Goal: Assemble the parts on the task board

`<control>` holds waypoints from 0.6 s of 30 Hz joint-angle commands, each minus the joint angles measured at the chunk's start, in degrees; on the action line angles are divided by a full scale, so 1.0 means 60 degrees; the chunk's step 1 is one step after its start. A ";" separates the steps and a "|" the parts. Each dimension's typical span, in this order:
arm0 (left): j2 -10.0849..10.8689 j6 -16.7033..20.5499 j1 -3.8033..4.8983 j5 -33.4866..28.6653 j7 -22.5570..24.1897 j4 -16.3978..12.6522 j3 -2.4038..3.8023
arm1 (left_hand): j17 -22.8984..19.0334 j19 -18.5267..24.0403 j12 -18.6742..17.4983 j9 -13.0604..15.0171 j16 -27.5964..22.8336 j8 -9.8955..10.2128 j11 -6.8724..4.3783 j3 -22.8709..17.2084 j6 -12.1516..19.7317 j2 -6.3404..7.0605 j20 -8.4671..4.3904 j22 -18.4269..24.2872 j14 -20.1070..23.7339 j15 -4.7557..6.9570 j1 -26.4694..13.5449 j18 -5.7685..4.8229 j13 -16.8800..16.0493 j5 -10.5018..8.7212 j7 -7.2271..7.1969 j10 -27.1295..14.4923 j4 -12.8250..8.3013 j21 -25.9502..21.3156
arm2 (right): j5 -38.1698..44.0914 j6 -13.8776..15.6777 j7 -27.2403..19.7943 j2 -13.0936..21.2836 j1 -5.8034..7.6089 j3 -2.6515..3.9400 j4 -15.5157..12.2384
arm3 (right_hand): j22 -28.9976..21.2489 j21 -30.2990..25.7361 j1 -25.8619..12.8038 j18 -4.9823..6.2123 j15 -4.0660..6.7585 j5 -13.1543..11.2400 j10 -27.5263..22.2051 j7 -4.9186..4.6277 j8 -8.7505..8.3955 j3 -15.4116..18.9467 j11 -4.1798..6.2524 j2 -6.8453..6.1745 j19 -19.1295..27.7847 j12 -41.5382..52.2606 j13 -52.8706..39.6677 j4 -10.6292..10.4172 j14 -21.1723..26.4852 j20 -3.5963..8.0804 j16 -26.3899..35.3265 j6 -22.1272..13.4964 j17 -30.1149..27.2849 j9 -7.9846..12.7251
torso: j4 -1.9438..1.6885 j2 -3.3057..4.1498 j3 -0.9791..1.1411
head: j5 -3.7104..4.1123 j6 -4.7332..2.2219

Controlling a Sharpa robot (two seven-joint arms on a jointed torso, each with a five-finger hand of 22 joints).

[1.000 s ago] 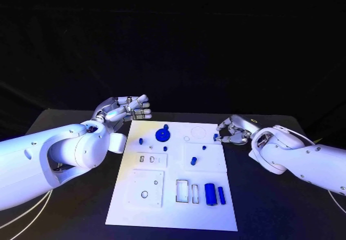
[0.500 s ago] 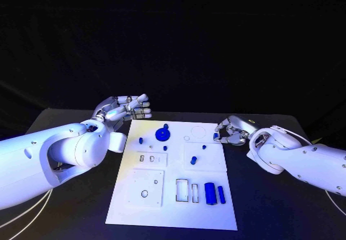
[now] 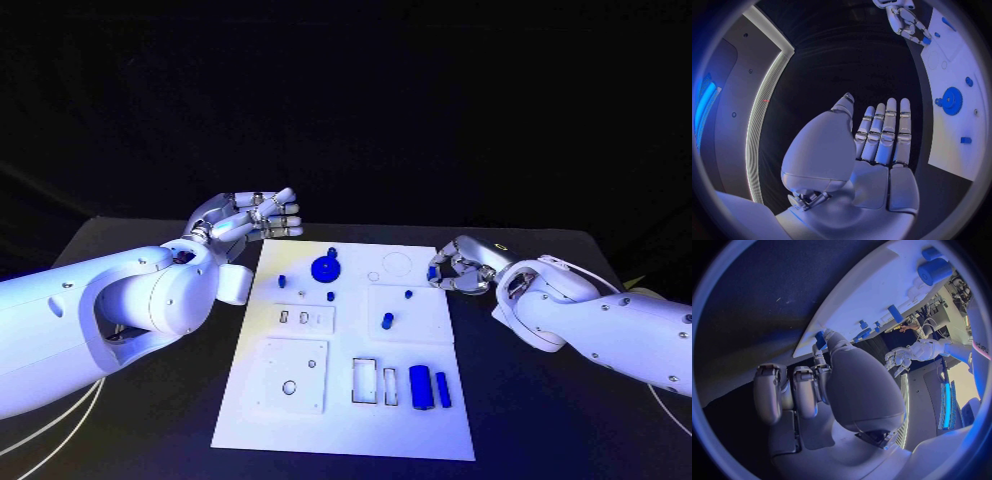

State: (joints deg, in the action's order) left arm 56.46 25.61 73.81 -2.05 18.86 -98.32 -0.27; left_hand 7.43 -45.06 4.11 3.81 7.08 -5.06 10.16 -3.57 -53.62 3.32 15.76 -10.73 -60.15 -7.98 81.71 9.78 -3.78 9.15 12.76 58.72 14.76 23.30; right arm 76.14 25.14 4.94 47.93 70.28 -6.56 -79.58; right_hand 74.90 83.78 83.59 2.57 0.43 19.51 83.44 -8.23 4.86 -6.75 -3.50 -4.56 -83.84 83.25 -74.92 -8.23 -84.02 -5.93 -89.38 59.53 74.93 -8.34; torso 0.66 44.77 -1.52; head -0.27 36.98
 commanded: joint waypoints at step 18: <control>0.0013 -0.0091 0.0009 0.0019 0.0048 0.0012 0.0006 | 0.0020 0.0082 -0.0039 0.0005 -0.0050 0.0051 0.0029 0.0027 -0.0035 -0.0022 0.0015 -0.0017 -0.0052 0.0001 0.0118 0.0111 0.0001 -0.0031 0.0063 -0.0021 -0.0005 0.0064 | -0.0039 0.0033 0.0029 -0.0085 -0.0055 -0.0001 0.0024 | 0.1596 0.0101 -0.0103 -0.0129 0.0077 -0.0110 0.0129 0.0092 0.0096 -0.0303 0.0088 0.0011 -0.0247 0.0073 -0.1182 -0.0011 -0.0964 0.0079 -0.0051 0.0279 0.2381 -0.0034 | 0.0002 -0.0001 0.0003 | 0.0007 0.0070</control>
State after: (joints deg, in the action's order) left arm 56.57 25.62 73.81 -2.05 18.87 -98.18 -0.27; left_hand 7.48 -45.06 4.11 3.81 7.08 -5.06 10.16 -3.57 -53.62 3.08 15.76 -10.77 -60.15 -7.98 81.94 9.79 -3.78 9.15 12.76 58.72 14.76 23.30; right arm 75.97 25.33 4.95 47.49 70.05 -6.52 -79.39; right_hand 74.94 84.21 83.57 2.58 0.43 19.06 83.85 -7.73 5.08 -8.27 -3.08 -4.55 -84.04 83.35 -74.95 -8.33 -84.02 -5.72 -89.35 60.85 74.92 -8.49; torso 0.71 44.78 -1.52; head -0.22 37.38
